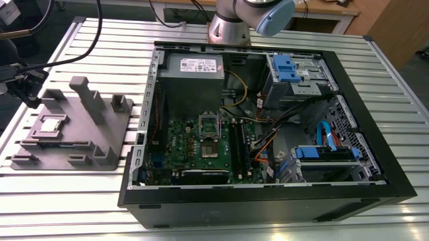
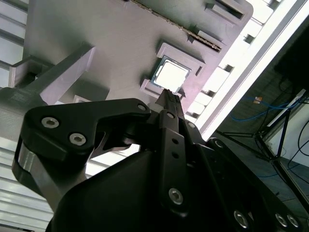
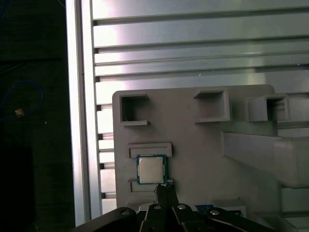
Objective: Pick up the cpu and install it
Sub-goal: 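Pick up the cpu and move it towards the insertion slot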
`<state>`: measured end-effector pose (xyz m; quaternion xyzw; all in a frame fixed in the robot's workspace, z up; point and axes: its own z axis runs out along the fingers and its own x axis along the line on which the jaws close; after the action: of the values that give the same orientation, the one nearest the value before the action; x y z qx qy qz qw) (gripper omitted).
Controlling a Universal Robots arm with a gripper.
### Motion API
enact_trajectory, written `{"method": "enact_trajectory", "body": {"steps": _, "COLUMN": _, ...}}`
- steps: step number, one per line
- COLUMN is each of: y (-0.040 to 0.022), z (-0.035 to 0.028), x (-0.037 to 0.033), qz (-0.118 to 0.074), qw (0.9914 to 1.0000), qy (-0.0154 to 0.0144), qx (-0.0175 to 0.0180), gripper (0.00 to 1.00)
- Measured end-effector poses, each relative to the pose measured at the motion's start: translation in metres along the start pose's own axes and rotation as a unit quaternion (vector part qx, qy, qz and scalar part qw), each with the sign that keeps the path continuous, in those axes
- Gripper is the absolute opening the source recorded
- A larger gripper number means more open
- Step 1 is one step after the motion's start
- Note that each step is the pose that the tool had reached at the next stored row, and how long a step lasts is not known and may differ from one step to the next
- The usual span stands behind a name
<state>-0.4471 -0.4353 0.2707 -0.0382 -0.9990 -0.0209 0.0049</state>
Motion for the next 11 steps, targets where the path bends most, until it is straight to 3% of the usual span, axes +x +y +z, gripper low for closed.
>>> {"method": "enact_trajectory", "body": {"steps": 4, "y": 0.0, "z": 0.0004, "x": 0.0, "qz": 0.0, "qw": 1.0, "qy": 0.0, "qx": 0.0001, "gripper": 0.11}}
{"method": "enact_trajectory", "body": {"steps": 11, "y": -0.0003, "z": 0.0073, "x": 0.0, "qz": 0.0, "qw": 1.0, "qy": 0.0, "qx": 0.0, "gripper": 0.11}}
